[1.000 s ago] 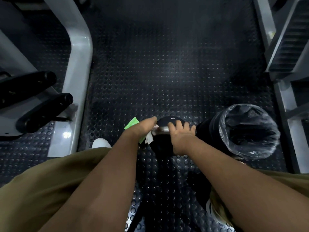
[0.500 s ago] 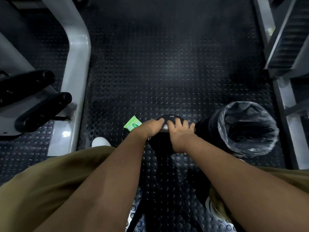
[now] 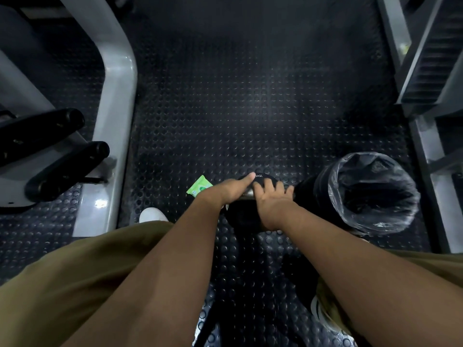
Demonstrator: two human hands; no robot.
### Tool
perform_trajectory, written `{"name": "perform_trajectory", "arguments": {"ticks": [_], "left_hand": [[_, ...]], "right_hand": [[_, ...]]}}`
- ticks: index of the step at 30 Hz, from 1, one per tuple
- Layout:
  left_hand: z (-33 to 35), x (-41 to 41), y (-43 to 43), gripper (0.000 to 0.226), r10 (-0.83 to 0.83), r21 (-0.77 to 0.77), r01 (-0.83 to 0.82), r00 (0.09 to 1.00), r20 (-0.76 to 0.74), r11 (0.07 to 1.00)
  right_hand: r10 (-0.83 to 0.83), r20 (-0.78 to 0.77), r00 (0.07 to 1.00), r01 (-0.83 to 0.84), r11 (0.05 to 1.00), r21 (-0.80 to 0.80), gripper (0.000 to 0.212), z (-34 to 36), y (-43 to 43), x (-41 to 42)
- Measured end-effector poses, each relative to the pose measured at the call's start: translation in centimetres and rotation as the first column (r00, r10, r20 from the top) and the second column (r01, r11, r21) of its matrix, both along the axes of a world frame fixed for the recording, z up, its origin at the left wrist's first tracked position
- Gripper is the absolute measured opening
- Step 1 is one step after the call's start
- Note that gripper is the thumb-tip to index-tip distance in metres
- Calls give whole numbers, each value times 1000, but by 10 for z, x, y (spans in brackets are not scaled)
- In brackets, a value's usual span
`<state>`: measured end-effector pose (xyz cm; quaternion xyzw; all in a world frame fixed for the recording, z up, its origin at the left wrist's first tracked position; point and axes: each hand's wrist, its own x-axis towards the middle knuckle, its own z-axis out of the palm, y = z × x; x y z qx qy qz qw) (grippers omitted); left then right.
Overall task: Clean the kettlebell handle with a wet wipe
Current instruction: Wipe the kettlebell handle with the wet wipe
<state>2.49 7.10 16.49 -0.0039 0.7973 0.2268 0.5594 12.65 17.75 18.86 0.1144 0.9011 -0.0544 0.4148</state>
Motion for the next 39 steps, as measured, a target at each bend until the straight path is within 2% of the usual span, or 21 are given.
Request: {"name": "perform_trajectory", "arguments": {"ticks": [2, 4, 6, 8, 10, 13, 17, 21, 26, 30, 34, 37, 39], "left_hand": [[0, 8, -5, 117, 71, 8, -71, 997, -20, 997], [2, 11, -8, 111, 107, 36, -106, 994, -15, 994], [5, 13, -11, 96, 75, 60, -72, 996, -51, 996], [8, 6, -12, 95, -6, 36, 9, 997, -83, 999], [15, -8, -12, 98, -101, -12, 100, 995, -23, 995], [33, -30, -5, 93, -200, 17, 199, 976, 86, 980], [30, -27, 5, 96, -207, -39, 209, 977, 42, 977], [13, -6, 7, 95, -214, -65, 212, 976, -34, 975], [-2, -12, -3, 122, -171, -33, 170, 985, -34, 985], [32, -36, 11, 103, -246, -35, 247, 969, 10, 968], [42, -31, 19, 105, -289, -70, 291, 957, 40, 954], [20, -11, 15, 104, -240, -70, 237, 970, -37, 969], [6, -3, 8, 102, -133, -55, 128, 986, -99, 990]], "right_hand": [[-3, -14, 1000, 3, 1000, -11, 114, 0, 0, 1], [-7, -19, 1000, 6, 1000, -16, 114, 0, 0, 1], [-3, -20, 1000, 3, 1000, -18, 115, -1, 0, 2], [-3, -28, 1000, 2, 1000, -16, 115, 0, 1, 2], [-4, -20, 1000, 3, 1000, -15, 116, 1, 1, 2], [-10, -7, 1000, 10, 1000, -7, 119, -2, 1, -1], [-15, 0, 1000, 15, 1000, 0, 121, -6, 0, -3], [0, -16, 1000, 0, 1000, 3, 112, -3, 1, 0], [-3, -16, 1000, 2, 1000, -13, 117, 1, 2, 1], [-14, 26, 1000, 14, 1000, 6, 125, -5, 1, -3], [2, 18, 1000, -2, 1000, 8, 123, -3, 2, -3], [-17, -13, 1000, 17, 1000, -11, 118, -5, 1, -1], [-14, -37, 999, 14, 1000, -18, 115, -5, 2, 2]]}}
